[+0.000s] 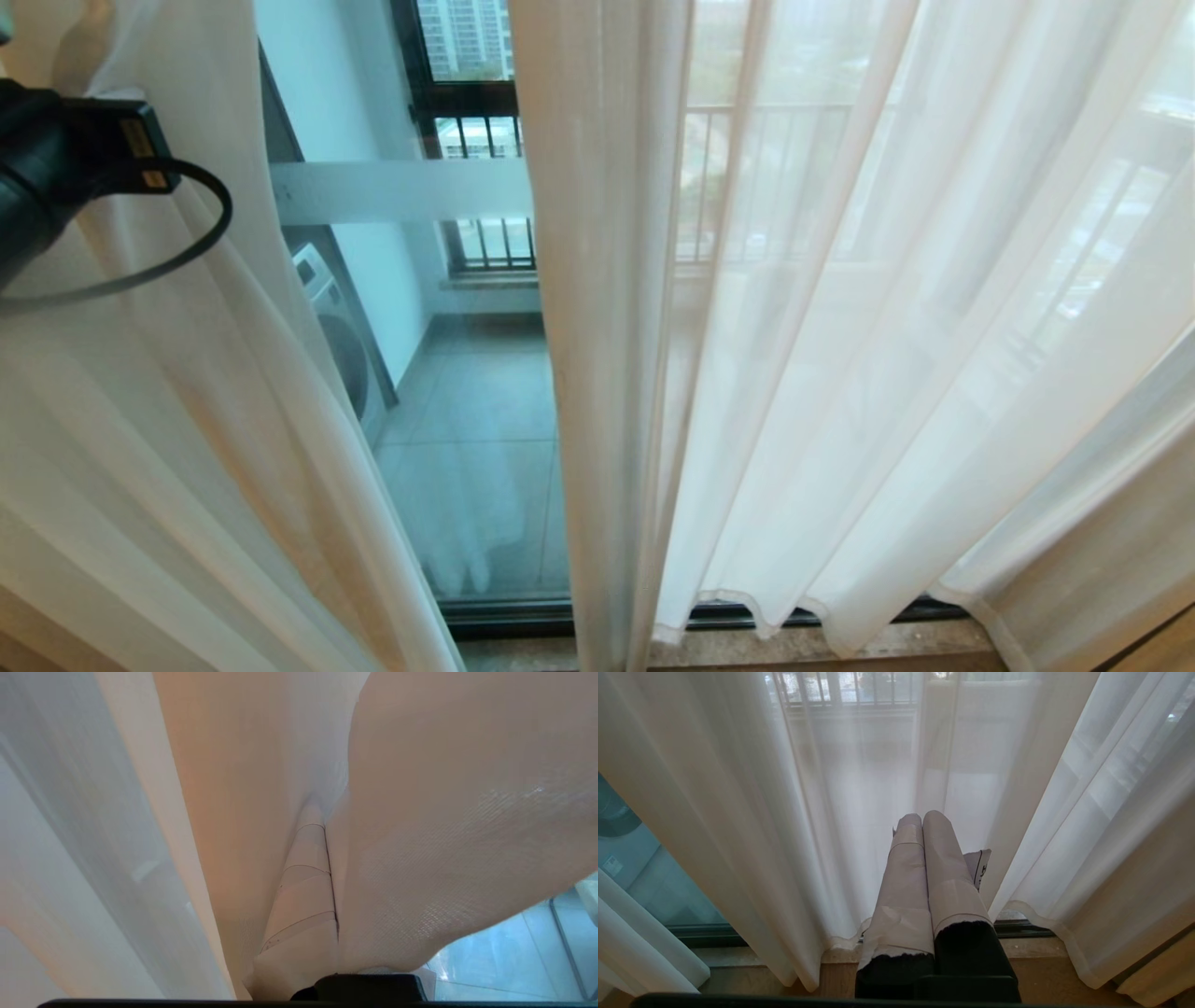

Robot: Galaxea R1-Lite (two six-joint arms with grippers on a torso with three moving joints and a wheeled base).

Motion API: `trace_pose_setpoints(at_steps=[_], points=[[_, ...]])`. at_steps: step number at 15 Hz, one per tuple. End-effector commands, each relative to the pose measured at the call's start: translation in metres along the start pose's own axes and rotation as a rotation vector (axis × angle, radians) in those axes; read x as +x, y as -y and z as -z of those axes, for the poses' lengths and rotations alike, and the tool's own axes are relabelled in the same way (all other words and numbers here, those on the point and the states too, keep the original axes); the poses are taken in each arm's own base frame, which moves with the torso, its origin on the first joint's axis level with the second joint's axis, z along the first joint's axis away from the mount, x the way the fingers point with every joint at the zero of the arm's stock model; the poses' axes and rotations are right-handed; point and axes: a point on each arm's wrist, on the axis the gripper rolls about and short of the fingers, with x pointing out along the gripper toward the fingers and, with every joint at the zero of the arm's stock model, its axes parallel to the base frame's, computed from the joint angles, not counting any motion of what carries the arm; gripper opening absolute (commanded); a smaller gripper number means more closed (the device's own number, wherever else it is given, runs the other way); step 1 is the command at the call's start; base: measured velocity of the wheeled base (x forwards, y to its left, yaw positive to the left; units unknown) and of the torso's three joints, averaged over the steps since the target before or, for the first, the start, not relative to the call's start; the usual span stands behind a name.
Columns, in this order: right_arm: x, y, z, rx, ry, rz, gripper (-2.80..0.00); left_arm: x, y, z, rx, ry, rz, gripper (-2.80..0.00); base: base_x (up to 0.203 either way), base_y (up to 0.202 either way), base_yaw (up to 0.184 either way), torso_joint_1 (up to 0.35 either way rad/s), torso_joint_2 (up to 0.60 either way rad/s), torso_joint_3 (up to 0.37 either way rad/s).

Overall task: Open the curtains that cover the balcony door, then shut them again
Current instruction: Pull the inner curtains open on both sides

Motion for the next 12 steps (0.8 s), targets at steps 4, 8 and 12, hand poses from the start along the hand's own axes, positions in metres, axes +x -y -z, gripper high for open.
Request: trace_pose_setpoints(at_steps=[4,8,12], points=[[0.0000,0.0000,0.0000,0.000,0.000,0.000,-2.80,-0.0003,-0.0045,0.0002,0.004,0.002,-0.020,-2.80,0.000,0.000,0.000,0.000,0.00,0.000],[0.0000,0.0000,0.0001,0.000,-0.001,0.000,-2.80,-0.0025,-0.0055,0.0005,0.004,-0.001,-0.030,-2.80,0.000,0.000,0.000,0.000,0.00,0.000],[0.0000,0.0000,0.0000,0.000,0.000,0.000,-2.80,-0.0043,-0.0064,0.0016,0.006,-0.005,-0.035,-2.80,0.000,0.000,0.000,0.000,0.00,0.000]])
